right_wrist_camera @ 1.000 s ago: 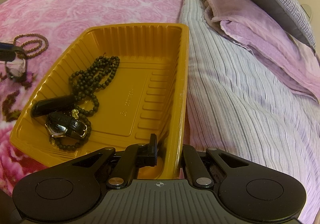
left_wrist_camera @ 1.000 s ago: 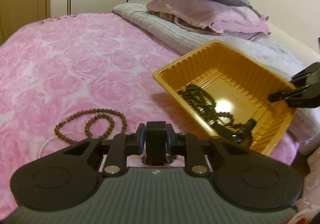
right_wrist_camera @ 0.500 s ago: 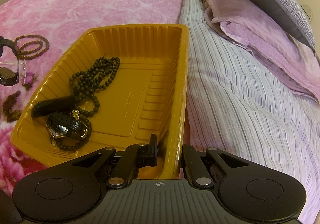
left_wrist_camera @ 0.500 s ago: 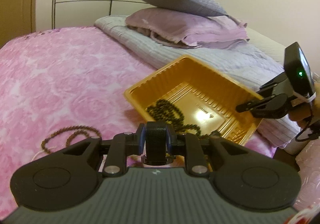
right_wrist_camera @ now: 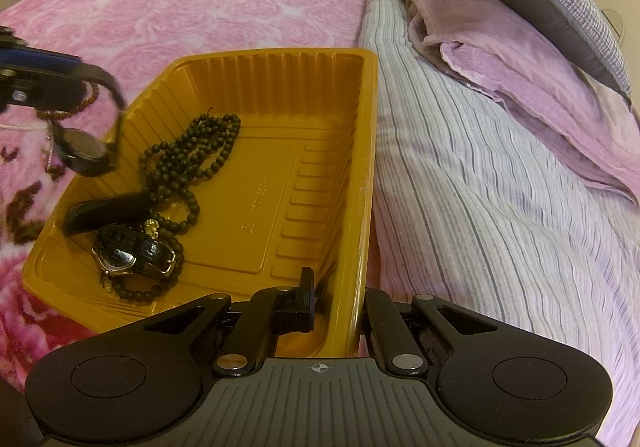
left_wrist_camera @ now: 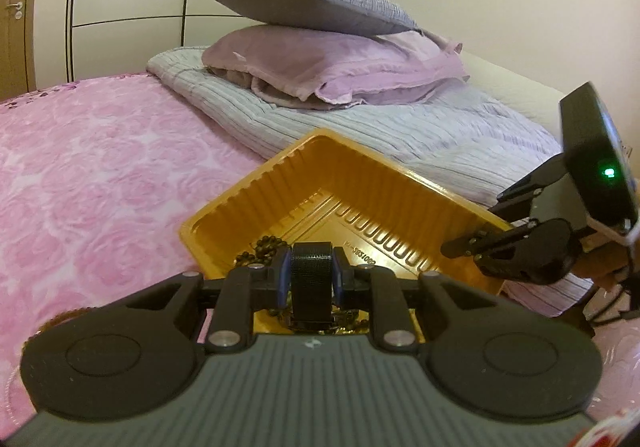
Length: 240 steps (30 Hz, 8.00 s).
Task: Organize jewelry
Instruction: 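Carry the black watch over the tray and open the left gripper, then move the left gripper to the brown bead strand and grasp it, then lift the brown bead strand into the tray and open the left gripper, then move the left gripper to the pearl necklace and grasp it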
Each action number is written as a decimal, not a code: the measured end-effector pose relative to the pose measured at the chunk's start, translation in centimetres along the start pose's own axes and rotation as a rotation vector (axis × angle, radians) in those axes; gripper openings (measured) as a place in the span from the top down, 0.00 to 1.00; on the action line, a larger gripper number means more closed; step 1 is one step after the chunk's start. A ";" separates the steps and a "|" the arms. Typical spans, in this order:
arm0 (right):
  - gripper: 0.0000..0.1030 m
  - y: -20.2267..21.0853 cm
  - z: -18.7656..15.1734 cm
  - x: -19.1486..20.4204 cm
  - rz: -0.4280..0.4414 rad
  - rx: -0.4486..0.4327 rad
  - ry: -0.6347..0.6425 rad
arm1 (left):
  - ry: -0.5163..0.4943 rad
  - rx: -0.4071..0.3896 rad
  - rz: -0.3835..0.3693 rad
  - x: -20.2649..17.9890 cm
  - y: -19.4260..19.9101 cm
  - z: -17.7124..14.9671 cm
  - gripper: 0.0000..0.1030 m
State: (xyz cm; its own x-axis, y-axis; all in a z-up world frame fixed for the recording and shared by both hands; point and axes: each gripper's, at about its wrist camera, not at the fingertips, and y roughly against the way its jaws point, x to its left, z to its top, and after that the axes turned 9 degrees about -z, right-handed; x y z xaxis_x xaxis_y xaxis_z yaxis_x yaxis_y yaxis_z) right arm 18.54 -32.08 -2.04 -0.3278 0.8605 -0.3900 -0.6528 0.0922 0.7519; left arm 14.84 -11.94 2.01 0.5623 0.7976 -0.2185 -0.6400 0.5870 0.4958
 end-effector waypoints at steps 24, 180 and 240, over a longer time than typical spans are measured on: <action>0.94 -0.1 0.0 -0.1 0.003 0.001 -0.003 | -0.003 0.063 -0.015 -0.4 -4.5 -0.2 0.82; 0.94 0.3 0.1 0.1 -0.005 -0.003 -0.002 | 0.024 0.054 -0.034 6.0 -1.5 8.9 0.83; 0.94 0.3 0.0 0.2 -0.014 0.004 0.001 | -0.226 0.408 0.057 12.0 7.0 -7.5 0.98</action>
State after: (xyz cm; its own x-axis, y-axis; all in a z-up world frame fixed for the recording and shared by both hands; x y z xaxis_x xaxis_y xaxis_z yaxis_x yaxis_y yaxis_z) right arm 18.29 -31.93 -1.93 -0.3193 0.8586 -0.4011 -0.6548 0.1060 0.7483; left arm 13.20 2.79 -3.44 0.6609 0.7503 -0.0154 -0.4403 0.4043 0.8017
